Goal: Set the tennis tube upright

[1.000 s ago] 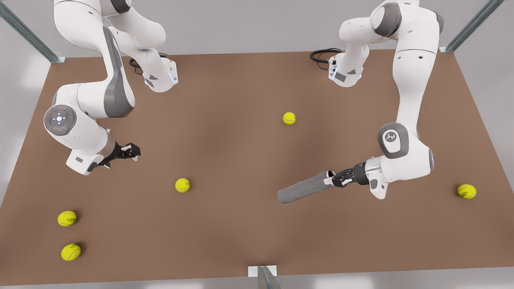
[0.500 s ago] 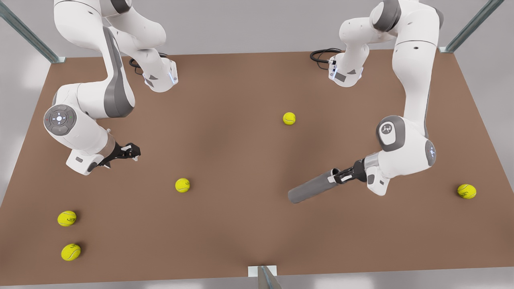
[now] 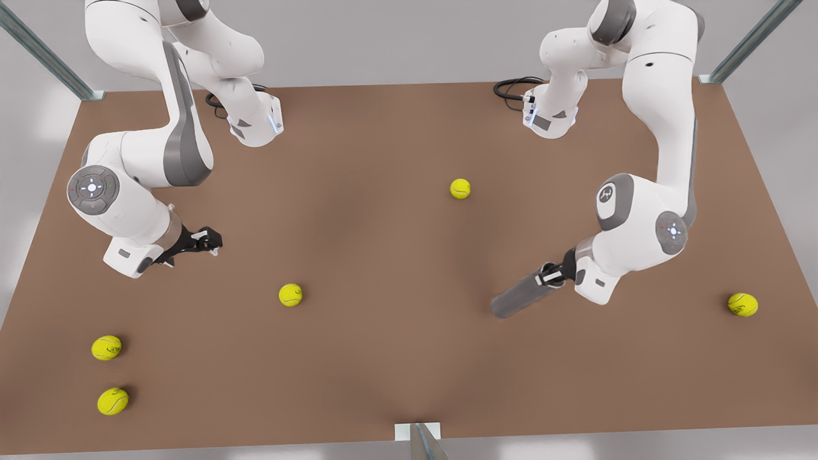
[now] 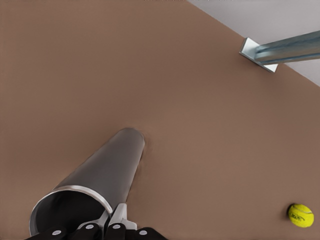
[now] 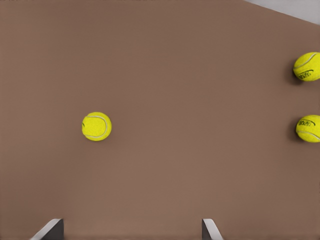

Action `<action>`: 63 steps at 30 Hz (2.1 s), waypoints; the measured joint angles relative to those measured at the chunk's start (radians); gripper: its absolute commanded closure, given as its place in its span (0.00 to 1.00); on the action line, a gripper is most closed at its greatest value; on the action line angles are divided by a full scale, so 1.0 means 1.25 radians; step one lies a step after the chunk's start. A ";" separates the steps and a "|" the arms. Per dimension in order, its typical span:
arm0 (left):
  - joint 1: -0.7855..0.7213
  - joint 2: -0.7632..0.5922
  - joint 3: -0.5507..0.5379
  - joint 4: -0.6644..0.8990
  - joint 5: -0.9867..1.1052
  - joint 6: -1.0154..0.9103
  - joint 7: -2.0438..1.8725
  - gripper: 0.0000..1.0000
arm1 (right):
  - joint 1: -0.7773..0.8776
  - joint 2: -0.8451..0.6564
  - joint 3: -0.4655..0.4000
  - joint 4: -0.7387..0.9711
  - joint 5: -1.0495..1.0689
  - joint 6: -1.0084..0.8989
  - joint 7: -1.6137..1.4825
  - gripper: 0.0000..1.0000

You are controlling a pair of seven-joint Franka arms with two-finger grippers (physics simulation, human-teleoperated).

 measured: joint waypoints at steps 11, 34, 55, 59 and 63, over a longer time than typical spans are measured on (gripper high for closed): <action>-0.012 -0.011 0.000 0.002 0.164 -0.067 -0.012 0.79 | 0.002 0.001 0.000 0.000 0.000 0.001 0.003 0.00; -0.019 0.008 -0.001 0.010 0.289 -0.098 -0.015 0.79 | -0.001 0.001 0.005 0.000 0.000 0.000 0.010 0.00; -0.017 0.021 -0.001 0.023 0.273 -0.100 -0.002 0.00 | -0.005 0.023 0.005 0.012 0.001 0.005 -0.010 0.00; -0.012 0.027 0.000 0.023 0.276 -0.097 0.007 0.00 | 0.015 0.031 0.006 0.031 -0.002 0.020 -0.006 0.00; -0.011 0.026 0.001 0.024 0.279 -0.098 0.007 0.00 | -0.004 0.037 0.004 0.041 -0.001 0.006 -0.012 0.00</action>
